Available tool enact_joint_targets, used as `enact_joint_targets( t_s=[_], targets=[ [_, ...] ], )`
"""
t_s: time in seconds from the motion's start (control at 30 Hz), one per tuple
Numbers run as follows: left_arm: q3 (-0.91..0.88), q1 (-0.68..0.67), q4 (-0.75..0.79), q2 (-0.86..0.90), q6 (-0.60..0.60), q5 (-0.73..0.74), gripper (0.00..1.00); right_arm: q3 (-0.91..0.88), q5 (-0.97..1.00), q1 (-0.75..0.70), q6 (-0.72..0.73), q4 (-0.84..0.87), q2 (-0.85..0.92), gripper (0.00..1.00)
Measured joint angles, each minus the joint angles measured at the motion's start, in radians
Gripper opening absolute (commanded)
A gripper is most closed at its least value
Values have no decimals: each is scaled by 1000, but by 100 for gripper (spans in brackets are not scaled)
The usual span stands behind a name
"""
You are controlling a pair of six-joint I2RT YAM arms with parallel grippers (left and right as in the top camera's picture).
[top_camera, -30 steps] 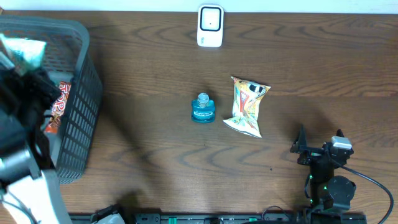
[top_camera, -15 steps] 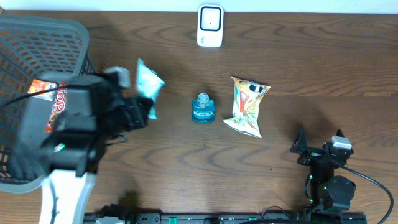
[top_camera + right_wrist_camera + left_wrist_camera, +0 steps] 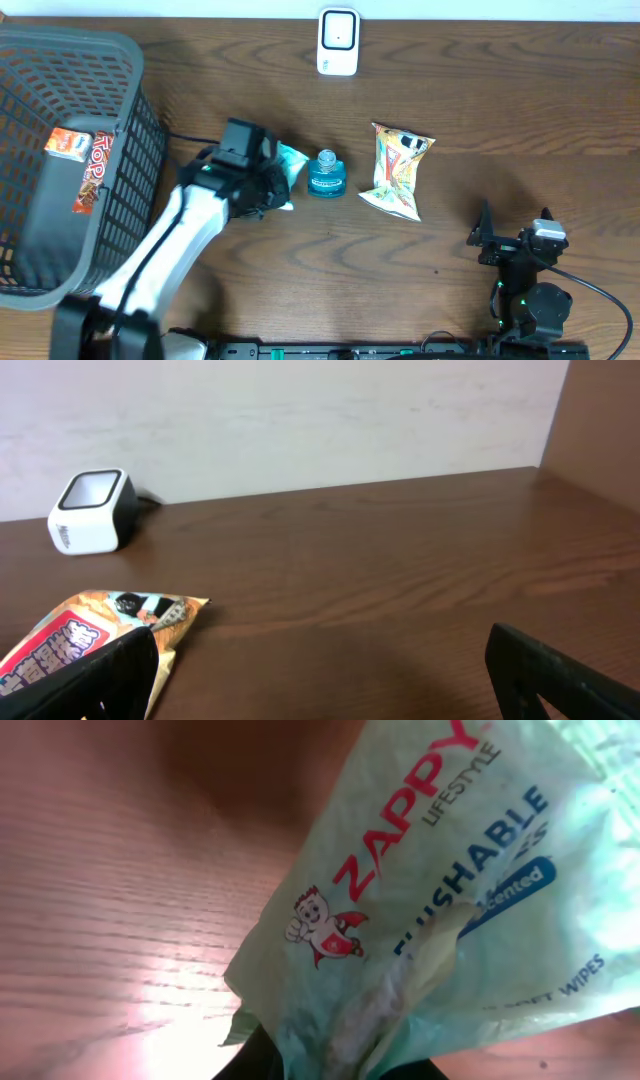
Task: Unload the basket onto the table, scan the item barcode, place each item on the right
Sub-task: 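Carry the wipe pack to the scanner area, then release the wipe pack left of the bottle and withdraw to the basket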
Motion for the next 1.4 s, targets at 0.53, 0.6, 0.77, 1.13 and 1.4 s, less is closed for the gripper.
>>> enact_joint_targets(
  t_s=[0.53, 0.6, 0.77, 1.13, 1.4],
  targets=[
    [16, -5, 15, 80, -62, -5, 65, 0, 0, 0, 0, 0, 0, 99],
    [49, -5, -7, 50, -60, -29, 66, 0, 0, 0, 0, 0, 0, 99],
    [177, 24, -109, -72, -40, -154, 85, 0, 0, 0, 0, 0, 0, 99],
    [455, 235, -142, -279, 165, -420, 100, 0, 0, 0, 0, 0, 0, 99],
    [503, 600, -168, -258, 182, -563, 99, 0, 0, 0, 0, 0, 0, 99]
  ],
)
